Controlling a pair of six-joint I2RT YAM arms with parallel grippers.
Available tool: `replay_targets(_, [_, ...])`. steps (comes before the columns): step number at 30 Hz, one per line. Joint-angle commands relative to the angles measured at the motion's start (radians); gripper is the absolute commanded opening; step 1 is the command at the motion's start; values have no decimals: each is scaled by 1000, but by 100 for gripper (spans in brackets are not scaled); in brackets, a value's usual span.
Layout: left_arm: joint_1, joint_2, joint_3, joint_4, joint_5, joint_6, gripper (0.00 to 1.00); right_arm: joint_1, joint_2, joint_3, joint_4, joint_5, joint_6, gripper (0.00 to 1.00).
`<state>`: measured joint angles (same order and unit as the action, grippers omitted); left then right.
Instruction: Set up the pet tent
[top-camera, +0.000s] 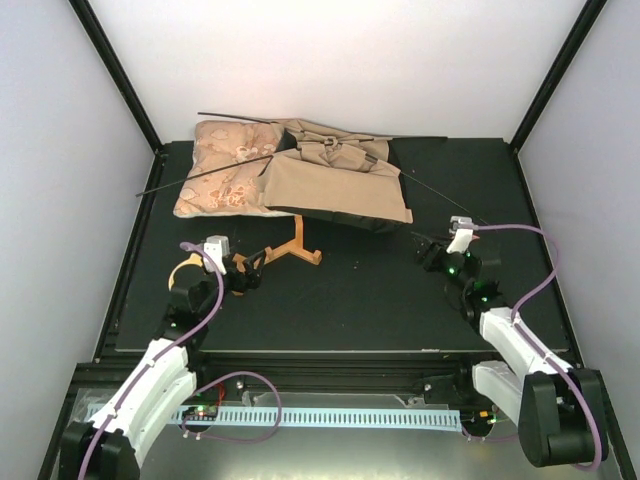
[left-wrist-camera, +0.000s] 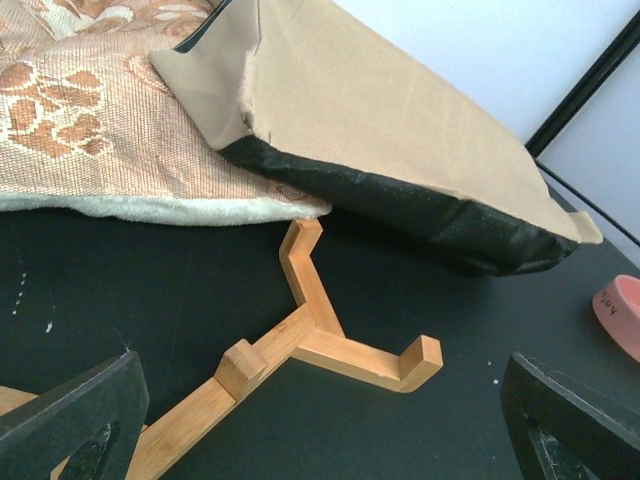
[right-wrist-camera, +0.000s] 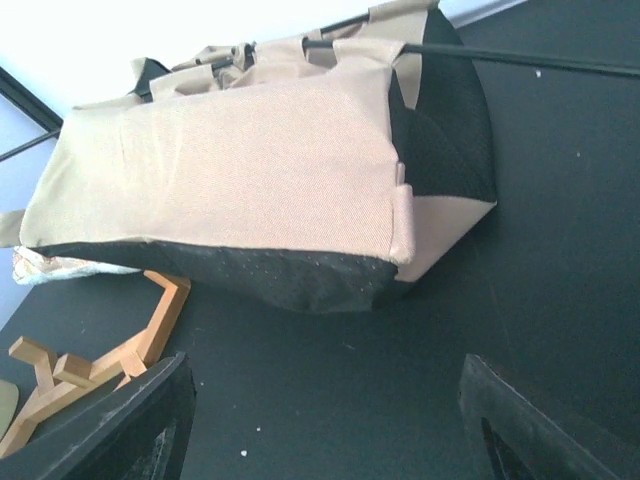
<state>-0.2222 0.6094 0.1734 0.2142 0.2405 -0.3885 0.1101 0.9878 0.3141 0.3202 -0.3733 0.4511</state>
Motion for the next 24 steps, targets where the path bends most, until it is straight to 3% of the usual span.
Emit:
replay_targets(1, [-6, 15, 11, -26, -7, 29, 99, 5, -3, -9, 69, -6, 2, 75])
replay_targets(19, [-7, -33, -12, -19, 16, 35, 99, 9, 140, 38, 102, -114, 1, 66])
replay_targets(24, [-9, -19, -14, 0, 23, 30, 99, 40, 224, 81, 91, -134, -19, 59])
